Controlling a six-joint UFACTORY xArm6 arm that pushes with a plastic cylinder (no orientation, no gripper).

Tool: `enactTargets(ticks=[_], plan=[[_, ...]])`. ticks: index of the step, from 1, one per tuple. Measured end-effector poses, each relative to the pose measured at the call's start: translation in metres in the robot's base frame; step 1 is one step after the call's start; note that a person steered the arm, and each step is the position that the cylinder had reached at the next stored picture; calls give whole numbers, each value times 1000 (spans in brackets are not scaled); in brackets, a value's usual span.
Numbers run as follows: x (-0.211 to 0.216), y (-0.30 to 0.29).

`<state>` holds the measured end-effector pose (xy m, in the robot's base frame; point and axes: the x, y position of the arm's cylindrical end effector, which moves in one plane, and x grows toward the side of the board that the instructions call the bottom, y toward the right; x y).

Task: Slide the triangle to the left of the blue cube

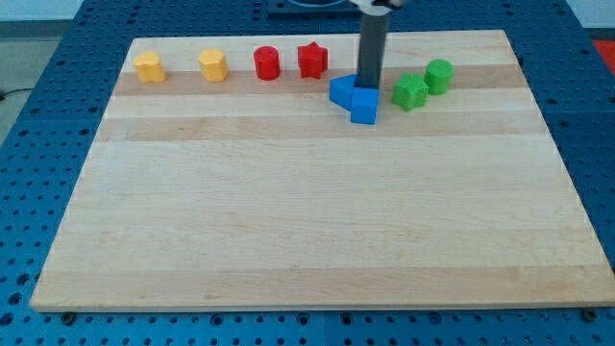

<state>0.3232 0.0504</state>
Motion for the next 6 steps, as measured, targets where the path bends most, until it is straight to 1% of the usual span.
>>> enactTargets(ticks=[1,2,3,5,6], plan=[[-3,-9],[-28,-3],[-18,-12],[-20,-69],[-20,-109]])
